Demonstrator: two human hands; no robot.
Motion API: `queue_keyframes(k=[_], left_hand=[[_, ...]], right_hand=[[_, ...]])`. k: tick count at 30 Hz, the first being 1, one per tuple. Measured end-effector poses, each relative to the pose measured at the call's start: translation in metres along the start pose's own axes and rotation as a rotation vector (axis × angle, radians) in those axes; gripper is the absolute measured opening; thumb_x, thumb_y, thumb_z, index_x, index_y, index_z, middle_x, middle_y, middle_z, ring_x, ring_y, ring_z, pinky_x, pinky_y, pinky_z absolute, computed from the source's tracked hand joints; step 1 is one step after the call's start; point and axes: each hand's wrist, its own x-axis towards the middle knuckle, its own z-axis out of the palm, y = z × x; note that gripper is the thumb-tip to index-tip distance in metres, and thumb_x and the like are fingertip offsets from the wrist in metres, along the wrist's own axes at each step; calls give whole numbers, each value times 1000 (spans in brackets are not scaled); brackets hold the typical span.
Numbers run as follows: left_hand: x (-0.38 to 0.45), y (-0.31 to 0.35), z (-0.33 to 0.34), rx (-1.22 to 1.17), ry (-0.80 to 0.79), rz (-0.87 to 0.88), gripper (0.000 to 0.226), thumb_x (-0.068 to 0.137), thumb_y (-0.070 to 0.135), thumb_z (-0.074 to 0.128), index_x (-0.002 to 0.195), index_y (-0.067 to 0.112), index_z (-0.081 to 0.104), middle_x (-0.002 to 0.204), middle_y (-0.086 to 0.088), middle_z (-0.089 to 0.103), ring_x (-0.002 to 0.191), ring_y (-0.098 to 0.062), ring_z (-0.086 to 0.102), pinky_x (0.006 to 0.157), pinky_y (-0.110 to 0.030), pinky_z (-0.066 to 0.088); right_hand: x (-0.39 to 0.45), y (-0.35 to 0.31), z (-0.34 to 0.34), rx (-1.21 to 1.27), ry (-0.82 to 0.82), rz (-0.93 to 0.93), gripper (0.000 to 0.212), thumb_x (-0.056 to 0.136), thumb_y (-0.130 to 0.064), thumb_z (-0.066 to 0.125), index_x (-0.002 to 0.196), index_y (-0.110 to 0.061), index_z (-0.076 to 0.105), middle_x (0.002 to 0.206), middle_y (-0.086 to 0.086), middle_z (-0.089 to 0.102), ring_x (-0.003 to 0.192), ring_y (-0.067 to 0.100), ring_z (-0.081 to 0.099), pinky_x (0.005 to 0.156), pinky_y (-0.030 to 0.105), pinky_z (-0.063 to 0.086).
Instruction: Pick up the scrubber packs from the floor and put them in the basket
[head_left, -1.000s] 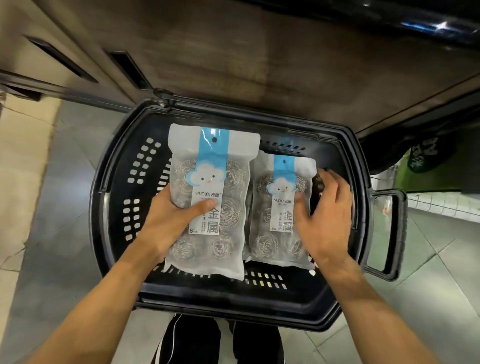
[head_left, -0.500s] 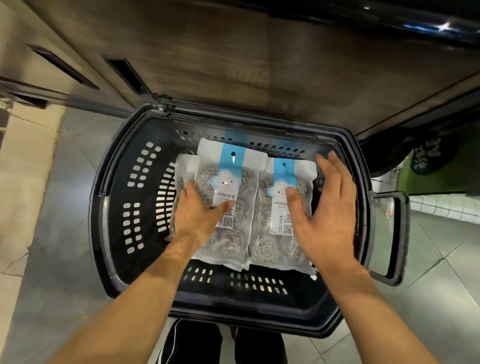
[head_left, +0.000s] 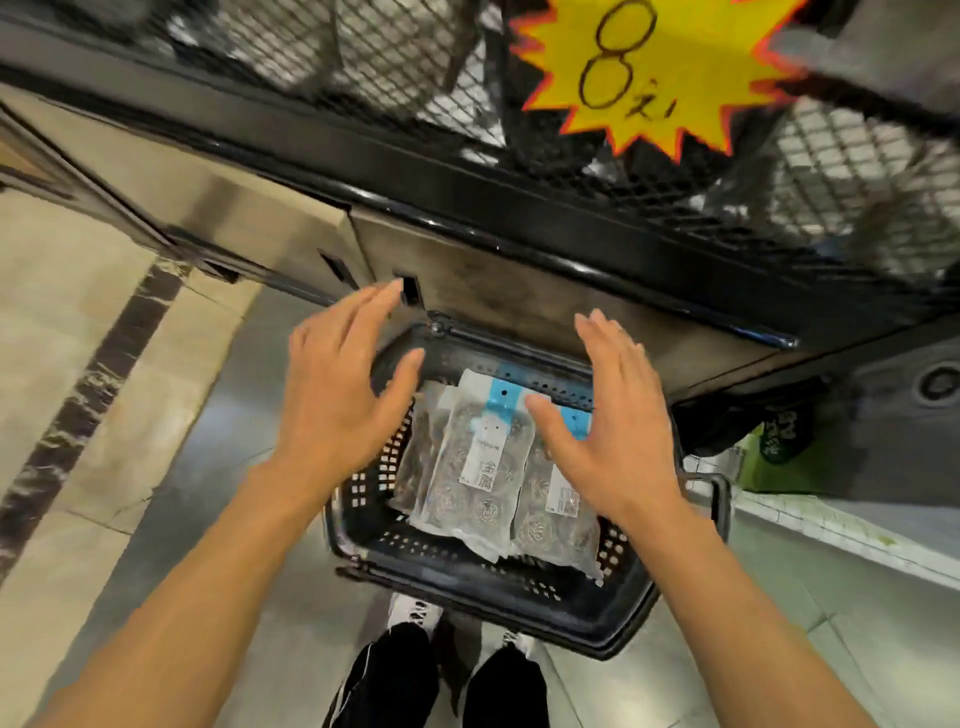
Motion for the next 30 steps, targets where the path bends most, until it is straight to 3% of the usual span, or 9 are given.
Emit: queue_keyframes(k=[4, 10, 15, 20, 23, 30], left_hand=[[20, 30, -135, 175, 137, 67, 62, 95, 42, 59, 149, 11, 51, 145, -12, 57, 129, -32, 56, 109, -50, 38], [12, 93, -316, 302, 259, -78, 78, 95, 62, 43, 157, 16, 39, 161, -16, 41, 148, -37, 38, 117, -61, 30], [-44, 128, -427, 340, 412, -251, 86, 92, 74, 33, 164, 27, 22, 172, -8, 17, 159, -27, 11, 125, -57, 10], [-116, 130, -503, 460, 552, -441, 86, 93, 78, 29, 164, 30, 15, 173, -6, 13, 160, -27, 6, 128, -55, 5], [-151, 134, -532, 542, 590, -523, 87, 93, 79, 27, 163, 28, 20, 171, -9, 19, 159, -31, 10, 127, -55, 5], [-199, 103, -583, 600, 656, -677, 83, 93, 74, 36, 160, 24, 31, 164, -15, 35, 152, -38, 30, 118, -64, 27]], right_hand=[[36, -85, -91, -75, -11, -194, 82, 96, -63, 46, 157, -9, 37, 164, 14, 38, 153, 34, 33, 126, 52, 23], [56, -209, -226, -203, 46, -422, 86, 94, -72, 40, 158, -15, 39, 167, 13, 32, 155, 35, 27, 125, 57, 21], [50, -284, -295, -200, 87, -555, 96, 93, -83, 22, 162, -17, 28, 170, 13, 23, 158, 34, 18, 128, 55, 13], [42, -352, -306, -94, 107, -746, 92, 96, -80, 25, 161, -14, 29, 168, 17, 27, 157, 37, 21, 124, 62, 20], [38, -396, -295, -43, 76, -817, 92, 95, -79, 27, 162, -16, 28, 171, 13, 22, 159, 32, 16, 127, 58, 15], [38, -503, -248, 32, 19, -988, 96, 93, -82, 24, 159, -13, 35, 167, 15, 30, 156, 34, 25, 126, 58, 18]])
